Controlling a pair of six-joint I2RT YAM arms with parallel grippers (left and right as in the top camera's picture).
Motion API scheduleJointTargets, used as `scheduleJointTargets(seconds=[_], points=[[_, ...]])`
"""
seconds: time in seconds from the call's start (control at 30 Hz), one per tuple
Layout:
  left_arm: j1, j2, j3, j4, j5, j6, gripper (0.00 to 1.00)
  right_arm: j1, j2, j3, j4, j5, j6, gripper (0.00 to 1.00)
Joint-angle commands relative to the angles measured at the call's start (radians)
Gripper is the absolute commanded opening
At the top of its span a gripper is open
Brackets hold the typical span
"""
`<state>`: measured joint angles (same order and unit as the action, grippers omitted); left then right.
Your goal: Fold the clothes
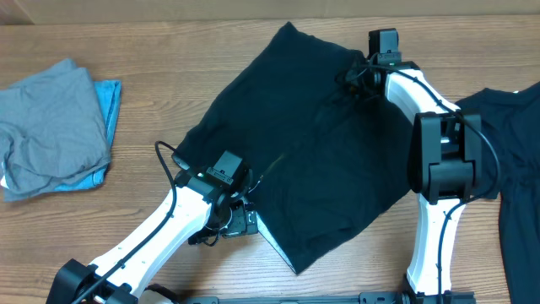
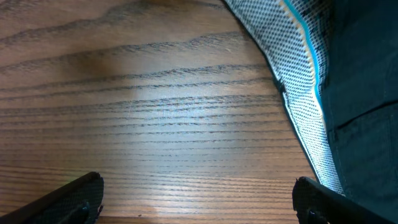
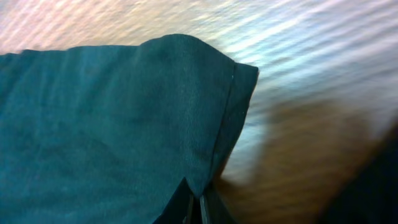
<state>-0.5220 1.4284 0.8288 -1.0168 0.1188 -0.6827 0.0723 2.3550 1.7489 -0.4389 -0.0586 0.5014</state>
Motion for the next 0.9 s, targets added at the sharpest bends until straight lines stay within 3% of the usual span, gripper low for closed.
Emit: scheduleJointTargets(seconds=[0.0,0.17,0.4,0.47,0.5,0.6,0.63,0.7,0.77,0.87], points=[[-0.003,-0.009,-0.006,0.009,0.001,-0.021,1.00,-0.016,-0.060,0.021,-0.029,0.134,0.027,0.04],[-0.001,-0.009,-0.006,0.075,-0.011,-0.072,1.00,-0.016,-0.072,0.021,-0.074,0.197,0.027,0.04],[0.016,-0.009,-0.006,0.132,-0.123,-0.253,1.00,-0.017,-0.100,0.021,-0.091,0.216,0.027,0.06],[0.045,-0.009,-0.006,0.175,-0.122,-0.270,1.00,-0.017,-0.100,0.021,-0.091,0.215,0.027,0.18],[0.071,-0.009,-0.006,0.205,-0.122,-0.276,1.00,-0.017,-0.100,0.021,-0.091,0.215,0.027,0.33],[0.180,-0.009,-0.006,0.302,-0.143,-0.270,1.00,-0.017,-0.100,0.021,-0.094,0.214,0.026,0.61],[0.203,-0.009,-0.006,0.318,-0.145,-0.266,1.00,-0.017,-0.100,0.021,-0.096,0.212,0.025,0.62],[0.287,-0.009,-0.006,0.360,-0.141,-0.246,0.90,-0.017,-0.102,0.021,-0.103,0.195,0.022,0.64],[0.356,-0.009,-0.006,0.383,-0.116,-0.220,0.62,-0.017,-0.105,0.021,-0.109,0.179,0.018,0.69],[0.462,-0.009,-0.006,0.425,-0.039,-0.168,0.43,-0.017,-0.117,0.021,-0.123,0.177,0.014,0.77]])
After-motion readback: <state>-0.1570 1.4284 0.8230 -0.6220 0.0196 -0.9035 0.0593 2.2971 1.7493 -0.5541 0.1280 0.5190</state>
